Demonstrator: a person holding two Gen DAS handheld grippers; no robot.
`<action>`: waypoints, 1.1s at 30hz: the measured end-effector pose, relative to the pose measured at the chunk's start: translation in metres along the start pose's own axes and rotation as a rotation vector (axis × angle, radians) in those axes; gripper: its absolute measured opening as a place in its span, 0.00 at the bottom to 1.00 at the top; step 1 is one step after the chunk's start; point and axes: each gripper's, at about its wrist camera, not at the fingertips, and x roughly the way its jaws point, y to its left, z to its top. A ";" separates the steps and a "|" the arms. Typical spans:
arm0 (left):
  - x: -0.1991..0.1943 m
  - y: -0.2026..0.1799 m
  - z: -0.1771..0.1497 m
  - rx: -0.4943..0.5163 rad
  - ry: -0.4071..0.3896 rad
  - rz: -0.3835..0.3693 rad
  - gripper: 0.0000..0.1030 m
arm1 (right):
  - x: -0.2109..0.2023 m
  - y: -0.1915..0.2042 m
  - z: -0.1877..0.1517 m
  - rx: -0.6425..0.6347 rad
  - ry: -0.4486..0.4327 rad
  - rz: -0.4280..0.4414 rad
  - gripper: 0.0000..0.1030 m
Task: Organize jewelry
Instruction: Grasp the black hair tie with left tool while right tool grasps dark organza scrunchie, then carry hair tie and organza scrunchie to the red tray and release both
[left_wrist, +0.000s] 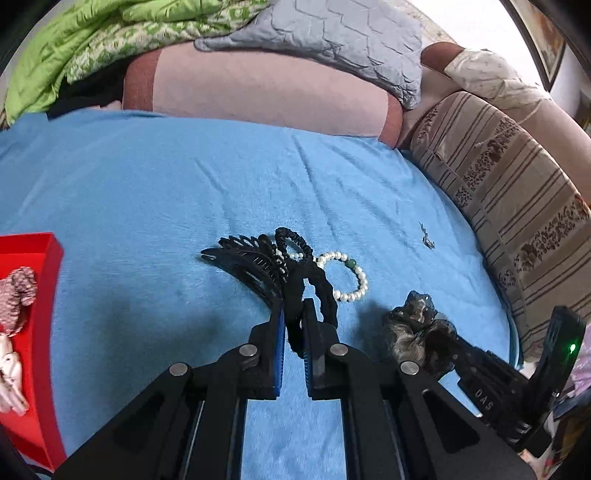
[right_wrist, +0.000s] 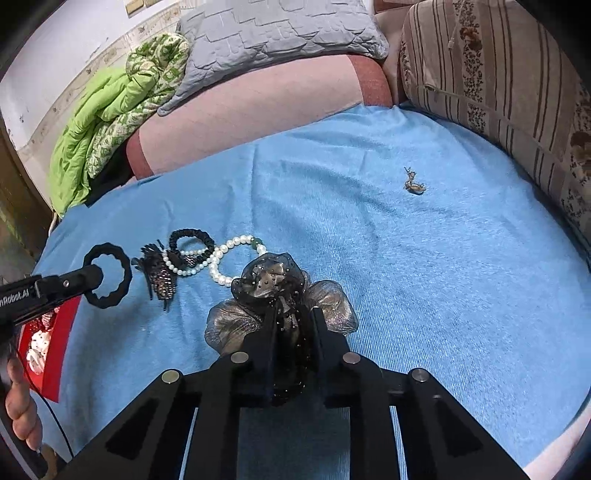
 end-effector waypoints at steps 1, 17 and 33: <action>-0.004 -0.001 -0.003 0.007 -0.004 0.005 0.08 | -0.003 0.001 -0.001 0.001 -0.002 0.002 0.18; -0.086 0.001 -0.043 0.054 -0.117 0.037 0.08 | -0.049 0.043 -0.020 -0.059 -0.033 0.049 0.18; -0.150 0.055 -0.085 -0.012 -0.204 0.171 0.08 | -0.075 0.129 -0.037 -0.215 -0.034 0.155 0.18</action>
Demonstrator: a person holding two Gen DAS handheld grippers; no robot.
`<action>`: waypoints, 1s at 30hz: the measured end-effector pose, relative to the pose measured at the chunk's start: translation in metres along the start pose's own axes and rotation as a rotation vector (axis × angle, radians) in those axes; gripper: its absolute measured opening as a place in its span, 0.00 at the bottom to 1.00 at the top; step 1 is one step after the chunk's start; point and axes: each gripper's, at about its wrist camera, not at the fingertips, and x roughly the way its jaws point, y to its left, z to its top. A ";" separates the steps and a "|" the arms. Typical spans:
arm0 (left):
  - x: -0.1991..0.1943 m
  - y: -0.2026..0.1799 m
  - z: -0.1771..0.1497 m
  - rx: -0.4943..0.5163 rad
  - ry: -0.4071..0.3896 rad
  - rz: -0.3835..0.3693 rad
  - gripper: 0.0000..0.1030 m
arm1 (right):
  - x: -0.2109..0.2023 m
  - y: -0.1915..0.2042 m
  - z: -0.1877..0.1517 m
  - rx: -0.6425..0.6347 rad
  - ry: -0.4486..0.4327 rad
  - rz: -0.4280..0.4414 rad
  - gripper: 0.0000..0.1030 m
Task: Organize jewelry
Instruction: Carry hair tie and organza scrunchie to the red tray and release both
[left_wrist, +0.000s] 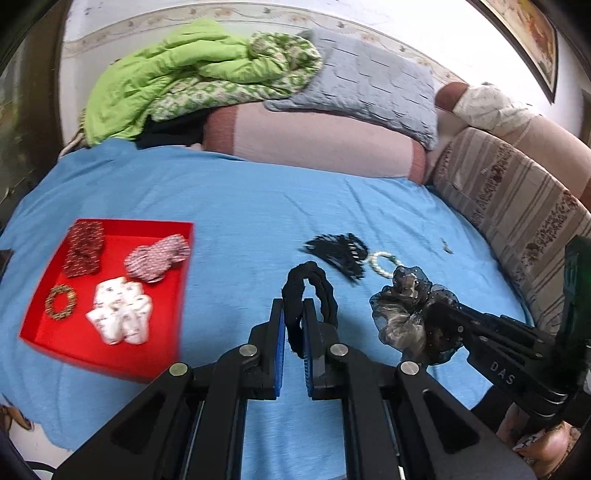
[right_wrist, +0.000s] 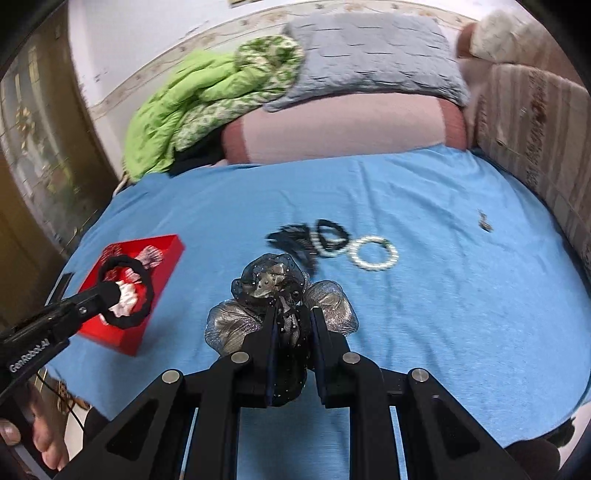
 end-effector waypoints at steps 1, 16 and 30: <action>-0.003 0.008 -0.001 -0.009 -0.005 0.013 0.08 | 0.001 0.007 0.001 -0.014 0.002 0.008 0.18; -0.025 0.129 -0.004 -0.210 -0.050 0.132 0.08 | 0.035 0.112 0.023 -0.155 0.040 0.139 0.18; -0.017 0.199 -0.005 -0.312 -0.040 0.161 0.08 | 0.081 0.200 0.023 -0.276 0.096 0.229 0.18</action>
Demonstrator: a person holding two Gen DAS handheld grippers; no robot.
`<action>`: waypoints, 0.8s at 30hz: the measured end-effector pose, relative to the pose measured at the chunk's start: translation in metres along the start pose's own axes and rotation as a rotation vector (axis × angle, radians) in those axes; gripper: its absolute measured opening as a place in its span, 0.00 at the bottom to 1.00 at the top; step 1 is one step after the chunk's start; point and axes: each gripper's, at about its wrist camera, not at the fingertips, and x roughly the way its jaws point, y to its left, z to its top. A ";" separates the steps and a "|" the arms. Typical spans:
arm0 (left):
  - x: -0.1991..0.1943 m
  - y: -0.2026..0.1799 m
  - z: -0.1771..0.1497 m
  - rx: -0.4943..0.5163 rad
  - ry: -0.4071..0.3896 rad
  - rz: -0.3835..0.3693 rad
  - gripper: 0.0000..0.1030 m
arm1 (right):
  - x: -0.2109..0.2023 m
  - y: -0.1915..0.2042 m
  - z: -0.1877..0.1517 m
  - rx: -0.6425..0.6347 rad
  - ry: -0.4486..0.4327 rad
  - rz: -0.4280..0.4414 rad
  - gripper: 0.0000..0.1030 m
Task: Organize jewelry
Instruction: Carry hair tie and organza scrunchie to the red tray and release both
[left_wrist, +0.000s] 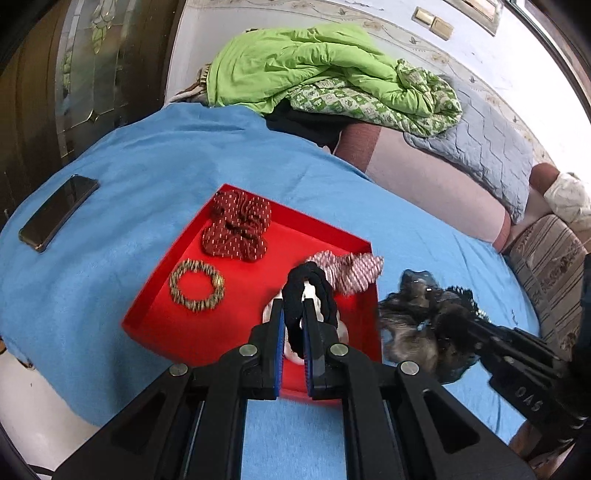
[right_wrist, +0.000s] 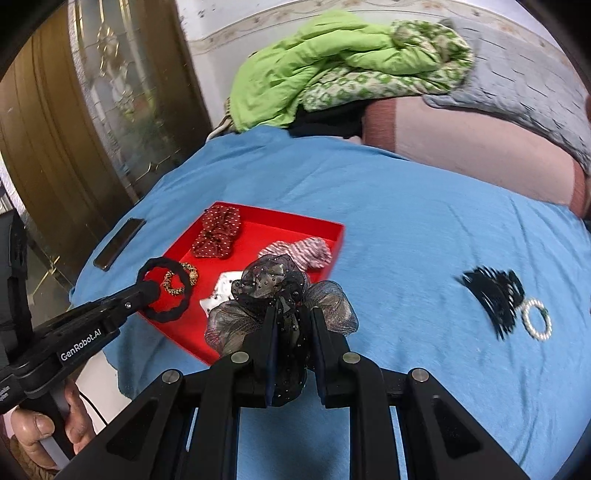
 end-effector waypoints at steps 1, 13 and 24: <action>0.003 0.001 0.006 0.001 0.001 -0.007 0.08 | 0.005 0.002 0.003 -0.007 -0.001 0.001 0.18; 0.076 -0.006 0.064 0.121 0.043 0.016 0.08 | 0.071 0.005 0.066 -0.004 -0.042 -0.053 0.18; 0.121 0.007 0.073 0.101 0.097 0.037 0.08 | 0.124 -0.009 0.071 0.053 0.011 -0.059 0.18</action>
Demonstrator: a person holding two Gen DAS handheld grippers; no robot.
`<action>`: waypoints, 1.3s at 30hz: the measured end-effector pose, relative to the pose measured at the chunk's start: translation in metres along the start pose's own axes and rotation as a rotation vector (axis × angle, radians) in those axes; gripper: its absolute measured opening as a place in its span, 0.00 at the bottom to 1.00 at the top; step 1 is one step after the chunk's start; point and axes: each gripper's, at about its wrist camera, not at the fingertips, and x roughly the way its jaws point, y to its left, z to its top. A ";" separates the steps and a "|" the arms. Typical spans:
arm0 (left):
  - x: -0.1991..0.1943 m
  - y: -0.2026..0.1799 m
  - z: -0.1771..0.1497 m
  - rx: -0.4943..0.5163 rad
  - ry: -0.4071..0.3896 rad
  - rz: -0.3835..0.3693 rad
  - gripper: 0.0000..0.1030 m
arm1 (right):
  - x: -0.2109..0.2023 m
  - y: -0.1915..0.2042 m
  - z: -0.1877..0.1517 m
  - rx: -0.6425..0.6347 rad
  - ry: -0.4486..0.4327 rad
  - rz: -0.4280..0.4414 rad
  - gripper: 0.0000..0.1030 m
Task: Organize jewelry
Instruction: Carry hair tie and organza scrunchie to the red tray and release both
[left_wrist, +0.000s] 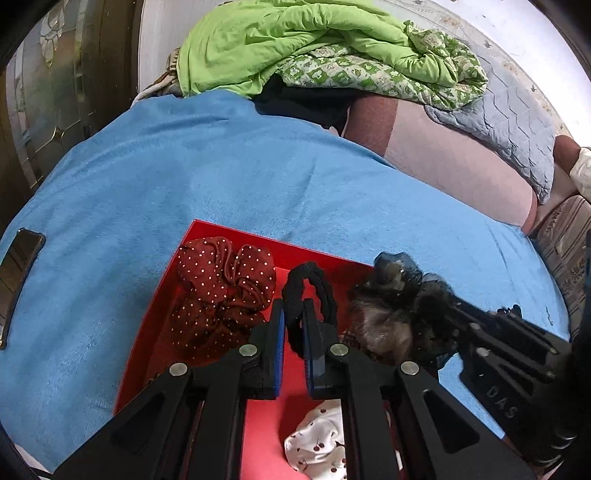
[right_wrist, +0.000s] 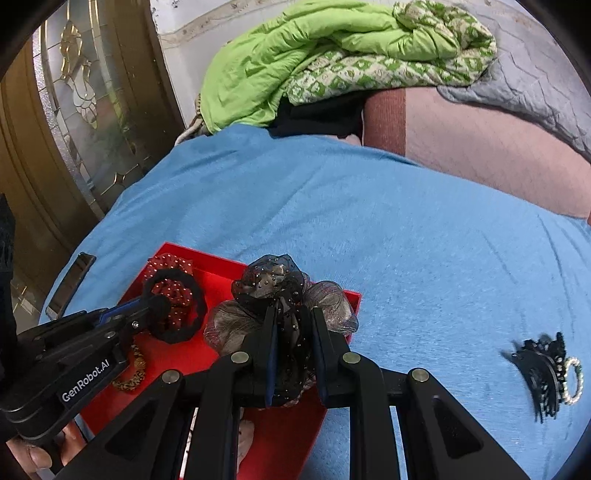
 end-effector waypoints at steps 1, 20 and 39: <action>0.001 0.001 0.001 -0.001 0.000 0.002 0.08 | 0.004 0.000 -0.001 0.003 0.006 0.000 0.18; -0.020 -0.002 0.003 -0.029 -0.048 -0.034 0.37 | 0.019 -0.001 -0.004 0.002 0.015 0.010 0.38; -0.076 0.003 -0.009 -0.063 -0.121 0.035 0.48 | -0.024 -0.004 0.004 -0.002 -0.043 0.017 0.52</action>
